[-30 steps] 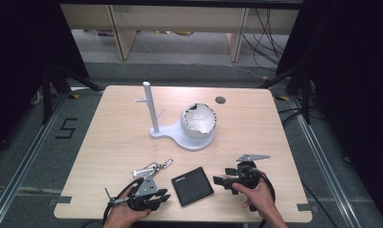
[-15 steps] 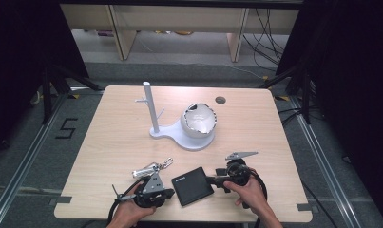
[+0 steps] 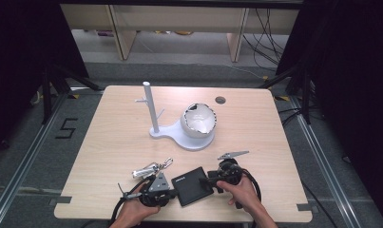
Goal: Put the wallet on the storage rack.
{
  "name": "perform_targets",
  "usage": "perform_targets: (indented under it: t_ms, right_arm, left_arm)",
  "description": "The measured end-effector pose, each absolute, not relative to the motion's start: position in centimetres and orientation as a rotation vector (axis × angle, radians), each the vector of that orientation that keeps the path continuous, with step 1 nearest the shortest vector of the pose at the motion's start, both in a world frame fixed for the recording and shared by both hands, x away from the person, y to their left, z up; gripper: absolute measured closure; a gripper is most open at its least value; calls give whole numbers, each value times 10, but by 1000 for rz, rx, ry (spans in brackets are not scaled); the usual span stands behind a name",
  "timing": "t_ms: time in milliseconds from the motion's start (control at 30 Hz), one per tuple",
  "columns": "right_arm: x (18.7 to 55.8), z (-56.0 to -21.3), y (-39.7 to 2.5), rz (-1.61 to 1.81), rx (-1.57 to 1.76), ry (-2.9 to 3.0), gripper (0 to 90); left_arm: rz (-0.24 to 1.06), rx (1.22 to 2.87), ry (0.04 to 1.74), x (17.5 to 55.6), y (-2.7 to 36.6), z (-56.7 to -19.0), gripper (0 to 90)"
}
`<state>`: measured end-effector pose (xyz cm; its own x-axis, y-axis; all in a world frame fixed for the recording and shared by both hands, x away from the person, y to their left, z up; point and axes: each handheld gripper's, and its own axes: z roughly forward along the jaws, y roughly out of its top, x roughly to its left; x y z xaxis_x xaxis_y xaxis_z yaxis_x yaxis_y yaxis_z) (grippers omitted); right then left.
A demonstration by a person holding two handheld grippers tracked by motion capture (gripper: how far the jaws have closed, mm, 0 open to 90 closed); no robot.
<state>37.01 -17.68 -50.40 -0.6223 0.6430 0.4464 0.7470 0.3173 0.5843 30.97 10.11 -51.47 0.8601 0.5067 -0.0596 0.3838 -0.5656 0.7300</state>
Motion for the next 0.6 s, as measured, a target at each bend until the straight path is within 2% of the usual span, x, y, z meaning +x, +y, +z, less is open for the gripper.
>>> perform_targets:
  t_ms: [200, 600]
  right_arm:
    - [370, -507, -171, -1187, -1328, -2367, 410]
    - [369, -512, -177, -1220, -1394, -2231, 473]
  left_arm:
    - [217, 2246, 643, 309, 100, -515, 869]
    - [232, 2247, 633, 308, 99, -515, 874]
